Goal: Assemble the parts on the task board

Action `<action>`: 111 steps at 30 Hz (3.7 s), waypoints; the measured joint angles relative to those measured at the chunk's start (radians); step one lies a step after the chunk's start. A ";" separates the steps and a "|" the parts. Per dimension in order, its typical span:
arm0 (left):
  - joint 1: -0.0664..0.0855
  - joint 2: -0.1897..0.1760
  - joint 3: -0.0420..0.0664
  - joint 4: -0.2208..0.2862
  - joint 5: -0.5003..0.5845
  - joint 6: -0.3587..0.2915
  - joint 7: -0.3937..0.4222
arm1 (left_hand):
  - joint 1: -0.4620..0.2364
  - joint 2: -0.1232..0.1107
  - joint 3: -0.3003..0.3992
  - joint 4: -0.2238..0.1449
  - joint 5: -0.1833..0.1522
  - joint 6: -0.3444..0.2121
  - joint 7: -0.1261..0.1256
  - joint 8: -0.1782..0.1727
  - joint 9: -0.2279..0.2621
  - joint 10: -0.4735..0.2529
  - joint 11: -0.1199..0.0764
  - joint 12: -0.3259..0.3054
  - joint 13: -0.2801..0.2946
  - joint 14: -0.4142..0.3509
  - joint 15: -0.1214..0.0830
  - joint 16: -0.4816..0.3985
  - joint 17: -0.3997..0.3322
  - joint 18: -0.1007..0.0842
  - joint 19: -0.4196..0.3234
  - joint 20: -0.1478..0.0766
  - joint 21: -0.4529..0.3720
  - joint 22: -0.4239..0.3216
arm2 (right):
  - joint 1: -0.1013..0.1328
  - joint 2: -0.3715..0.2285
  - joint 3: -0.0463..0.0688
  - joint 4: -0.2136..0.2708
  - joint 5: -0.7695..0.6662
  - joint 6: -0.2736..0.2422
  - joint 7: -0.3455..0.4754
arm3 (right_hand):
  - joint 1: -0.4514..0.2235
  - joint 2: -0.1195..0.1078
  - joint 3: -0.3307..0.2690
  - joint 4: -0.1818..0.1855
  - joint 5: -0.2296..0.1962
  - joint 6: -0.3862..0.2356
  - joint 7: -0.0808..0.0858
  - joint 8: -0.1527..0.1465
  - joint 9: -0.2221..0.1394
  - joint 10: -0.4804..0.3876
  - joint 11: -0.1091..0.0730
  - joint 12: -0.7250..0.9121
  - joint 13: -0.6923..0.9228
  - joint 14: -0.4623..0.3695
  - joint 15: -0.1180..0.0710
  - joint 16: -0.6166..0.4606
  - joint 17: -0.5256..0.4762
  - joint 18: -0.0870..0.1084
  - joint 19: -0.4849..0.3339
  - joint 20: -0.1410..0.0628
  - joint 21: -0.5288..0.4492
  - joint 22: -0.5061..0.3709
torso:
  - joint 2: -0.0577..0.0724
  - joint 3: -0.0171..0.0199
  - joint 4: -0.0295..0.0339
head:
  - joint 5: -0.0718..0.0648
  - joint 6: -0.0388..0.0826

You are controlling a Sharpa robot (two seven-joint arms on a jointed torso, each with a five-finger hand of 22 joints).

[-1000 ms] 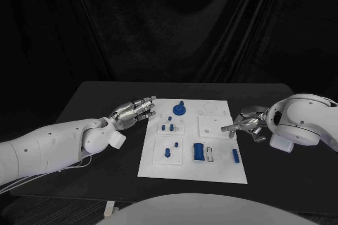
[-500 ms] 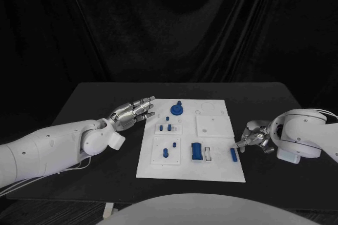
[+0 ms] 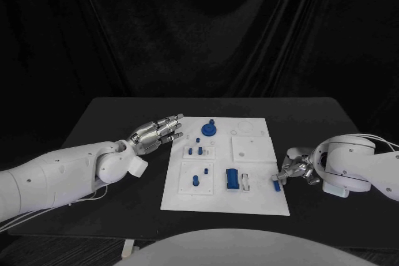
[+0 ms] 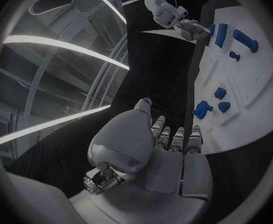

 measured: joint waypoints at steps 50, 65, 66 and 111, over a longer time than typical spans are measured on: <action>-0.016 -0.002 0.000 -0.005 0.000 0.008 -0.001 | 0.000 0.000 0.003 -0.003 0.000 -0.004 0.004 0.000 0.000 -0.004 0.003 0.000 0.000 0.004 0.004 0.000 0.000 0.000 0.000 0.000 0.000 0.000 | -0.004 0.029 0.000 0.053 0.249 -0.137 0.019 | 0.105 -0.009 0.165 -0.088 0.347 -0.041 0.045 -0.107 -0.116 -0.006 0.038 0.000 0.000 0.001 0.027 -0.038 -0.043 0.016 -0.011 0.018 -0.052 0.000 | 0.000 0.0000 -0.0001 | 0.001 0.000; -0.016 -0.001 0.000 -0.002 0.000 0.009 -0.002 | 0.000 0.000 0.003 -0.003 0.000 -0.004 0.004 0.000 0.000 -0.004 0.003 0.000 0.000 0.004 0.004 0.000 0.000 0.000 0.000 0.000 0.000 0.000 | 0.017 0.120 0.001 0.014 0.402 -0.149 0.021 | 0.067 -0.005 0.215 -0.132 0.289 -0.047 0.046 -0.107 -0.118 -0.006 0.038 0.000 0.000 0.001 0.027 -0.038 -0.043 0.016 -0.011 0.018 -0.036 0.000 | 0.000 0.0000 0.0001 | 0.002 0.000; -0.016 -0.001 0.000 -0.003 0.000 0.009 -0.002 | 0.000 0.000 0.003 -0.003 0.000 -0.004 0.004 0.000 0.000 -0.004 0.003 0.000 0.000 0.004 0.004 0.000 0.000 0.000 0.000 0.000 0.000 0.000 | 0.015 0.125 0.001 0.011 0.402 -0.148 0.021 | 0.067 -0.005 0.215 -0.132 0.282 -0.048 0.045 -0.107 -0.118 -0.006 0.038 0.000 0.000 0.001 0.027 -0.038 -0.043 0.016 -0.008 0.021 -0.036 0.000 | 0.000 0.0000 0.0002 | 0.002 0.000; -0.017 0.005 0.000 -0.007 0.000 0.015 -0.009 | 0.000 0.000 0.006 -0.006 0.000 -0.004 0.004 0.000 0.000 -0.001 0.007 0.000 0.001 0.004 0.004 0.000 0.000 0.000 0.000 0.000 0.000 -0.001 | -0.014 0.162 0.001 -0.025 0.253 -0.107 0.020 | 0.012 0.005 0.287 -0.195 0.151 -0.050 0.039 -0.096 -0.122 -0.007 0.040 0.000 0.000 0.001 0.030 -0.035 -0.041 0.016 -0.007 0.022 -0.032 0.000 | 0.000 0.0000 0.0001 | 0.016 0.000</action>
